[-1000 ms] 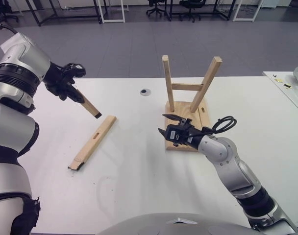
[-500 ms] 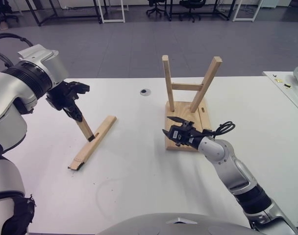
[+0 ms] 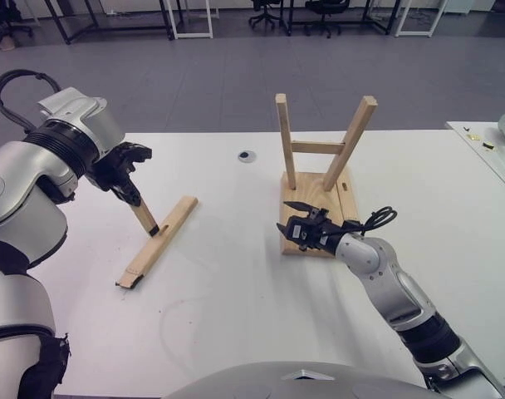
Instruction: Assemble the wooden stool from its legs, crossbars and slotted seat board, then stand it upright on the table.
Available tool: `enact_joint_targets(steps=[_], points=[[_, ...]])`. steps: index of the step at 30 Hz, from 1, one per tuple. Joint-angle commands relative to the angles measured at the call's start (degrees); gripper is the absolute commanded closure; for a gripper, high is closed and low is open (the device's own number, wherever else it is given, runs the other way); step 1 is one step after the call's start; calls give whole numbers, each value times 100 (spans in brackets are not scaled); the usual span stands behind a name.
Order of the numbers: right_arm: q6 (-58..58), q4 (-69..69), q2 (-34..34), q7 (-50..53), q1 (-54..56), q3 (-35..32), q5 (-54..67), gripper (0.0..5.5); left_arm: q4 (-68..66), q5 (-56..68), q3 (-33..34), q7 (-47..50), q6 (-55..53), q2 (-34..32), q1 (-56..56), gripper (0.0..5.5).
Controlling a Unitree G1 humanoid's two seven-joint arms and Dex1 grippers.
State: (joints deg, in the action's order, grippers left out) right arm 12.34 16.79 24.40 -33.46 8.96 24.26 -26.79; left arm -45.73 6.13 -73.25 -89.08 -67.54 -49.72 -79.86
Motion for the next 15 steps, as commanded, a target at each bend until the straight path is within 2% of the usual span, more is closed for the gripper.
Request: enact_joint_targets(steps=[1,15], points=[[132,130,63,-96,-32,17,-68,277,-133,-294,279,-136,-206,131,65,509],[279,306,52,-74,-154,87,-198,277,-143,-661,484,-309,-520,209,281,509]])
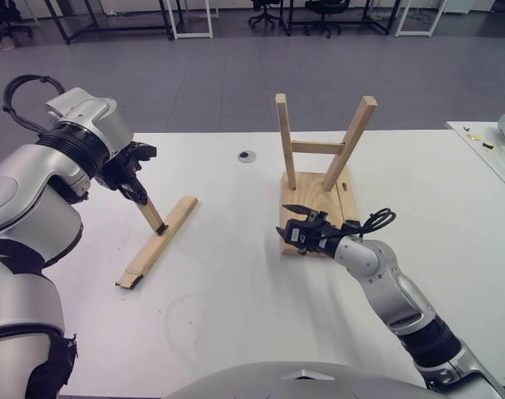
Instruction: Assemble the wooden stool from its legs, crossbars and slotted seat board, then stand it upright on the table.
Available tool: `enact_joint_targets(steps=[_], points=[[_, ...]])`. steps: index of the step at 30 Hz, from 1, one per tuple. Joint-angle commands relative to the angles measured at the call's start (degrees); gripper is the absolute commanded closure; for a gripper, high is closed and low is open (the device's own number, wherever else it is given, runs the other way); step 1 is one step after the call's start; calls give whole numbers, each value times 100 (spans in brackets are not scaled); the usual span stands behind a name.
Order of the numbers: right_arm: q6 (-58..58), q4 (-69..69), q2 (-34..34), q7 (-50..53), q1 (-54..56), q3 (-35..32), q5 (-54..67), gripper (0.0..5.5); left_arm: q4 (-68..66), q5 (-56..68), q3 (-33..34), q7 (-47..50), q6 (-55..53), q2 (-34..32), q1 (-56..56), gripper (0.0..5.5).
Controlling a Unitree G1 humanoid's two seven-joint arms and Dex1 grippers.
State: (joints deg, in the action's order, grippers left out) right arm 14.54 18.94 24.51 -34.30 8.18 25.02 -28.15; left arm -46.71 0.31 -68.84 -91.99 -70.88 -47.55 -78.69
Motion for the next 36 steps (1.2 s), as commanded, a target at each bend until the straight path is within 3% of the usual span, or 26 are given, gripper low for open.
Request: enact_joint_targets(steps=[1,36], points=[[55,79,29,8,-62,9,-71,277,-54,-138,121,31,-192,8,191,509],[-43,-299,36,-45,235,-75,-49,277,-642,-957,1040,67,39,713,-105,509]])
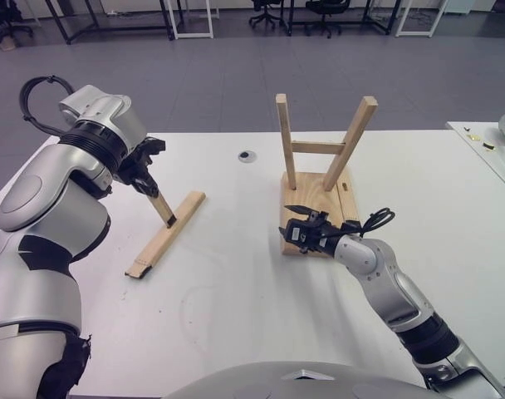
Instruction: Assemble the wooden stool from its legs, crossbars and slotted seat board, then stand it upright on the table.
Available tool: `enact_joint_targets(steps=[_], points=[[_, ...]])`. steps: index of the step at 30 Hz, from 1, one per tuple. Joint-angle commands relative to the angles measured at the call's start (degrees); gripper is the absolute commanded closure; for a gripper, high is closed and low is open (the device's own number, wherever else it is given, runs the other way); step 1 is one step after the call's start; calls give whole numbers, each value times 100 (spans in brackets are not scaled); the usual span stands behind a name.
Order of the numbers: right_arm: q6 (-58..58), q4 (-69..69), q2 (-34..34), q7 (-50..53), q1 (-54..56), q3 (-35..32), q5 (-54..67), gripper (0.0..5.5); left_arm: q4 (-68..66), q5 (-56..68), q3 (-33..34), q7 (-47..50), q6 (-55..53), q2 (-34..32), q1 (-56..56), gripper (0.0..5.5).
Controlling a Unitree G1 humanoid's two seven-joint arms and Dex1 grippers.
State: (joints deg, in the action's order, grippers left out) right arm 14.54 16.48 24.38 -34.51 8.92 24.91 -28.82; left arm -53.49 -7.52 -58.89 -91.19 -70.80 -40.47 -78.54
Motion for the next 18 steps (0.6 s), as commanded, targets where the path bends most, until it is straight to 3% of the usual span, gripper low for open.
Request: enact_joint_targets(steps=[1,18], points=[[-45,-58,48,-24,163,-66,20,277,43,-181,34,-20,21,-4,-107,509],[-52,22,67,-18,99,-46,-2,277,1129,236,-368,-88,-622,-476,114,509]])
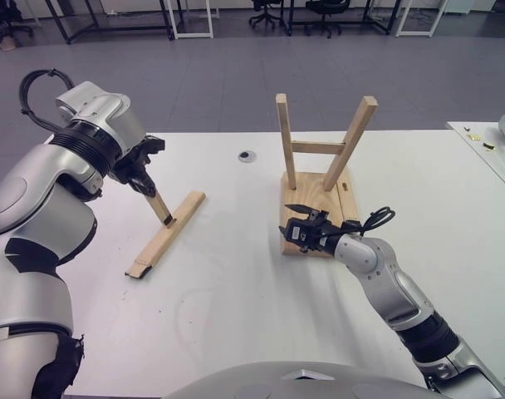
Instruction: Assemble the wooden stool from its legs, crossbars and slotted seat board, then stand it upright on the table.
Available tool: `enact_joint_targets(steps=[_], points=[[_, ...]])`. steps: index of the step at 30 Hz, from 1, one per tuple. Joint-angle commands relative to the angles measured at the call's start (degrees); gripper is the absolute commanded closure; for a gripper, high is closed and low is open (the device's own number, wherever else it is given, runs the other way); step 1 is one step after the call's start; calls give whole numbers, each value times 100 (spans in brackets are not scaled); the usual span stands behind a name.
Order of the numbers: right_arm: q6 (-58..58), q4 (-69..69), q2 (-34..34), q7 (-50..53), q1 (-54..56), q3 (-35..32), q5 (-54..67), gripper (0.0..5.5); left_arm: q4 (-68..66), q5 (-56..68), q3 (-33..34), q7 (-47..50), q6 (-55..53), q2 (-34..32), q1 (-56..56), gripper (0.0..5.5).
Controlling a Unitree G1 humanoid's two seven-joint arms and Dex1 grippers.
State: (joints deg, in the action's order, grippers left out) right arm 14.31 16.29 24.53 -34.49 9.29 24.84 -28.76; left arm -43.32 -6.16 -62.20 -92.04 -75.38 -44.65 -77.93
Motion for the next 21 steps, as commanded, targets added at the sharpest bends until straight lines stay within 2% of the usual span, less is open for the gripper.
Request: enact_joint_targets(steps=[1,21], points=[[-27,45,50,-22,60,-34,-7,277,165,149,-66,5,-219,-73,60,509],[-57,32,68,-54,98,-27,8,277,-2,40,181,315,93,43,158,509]])
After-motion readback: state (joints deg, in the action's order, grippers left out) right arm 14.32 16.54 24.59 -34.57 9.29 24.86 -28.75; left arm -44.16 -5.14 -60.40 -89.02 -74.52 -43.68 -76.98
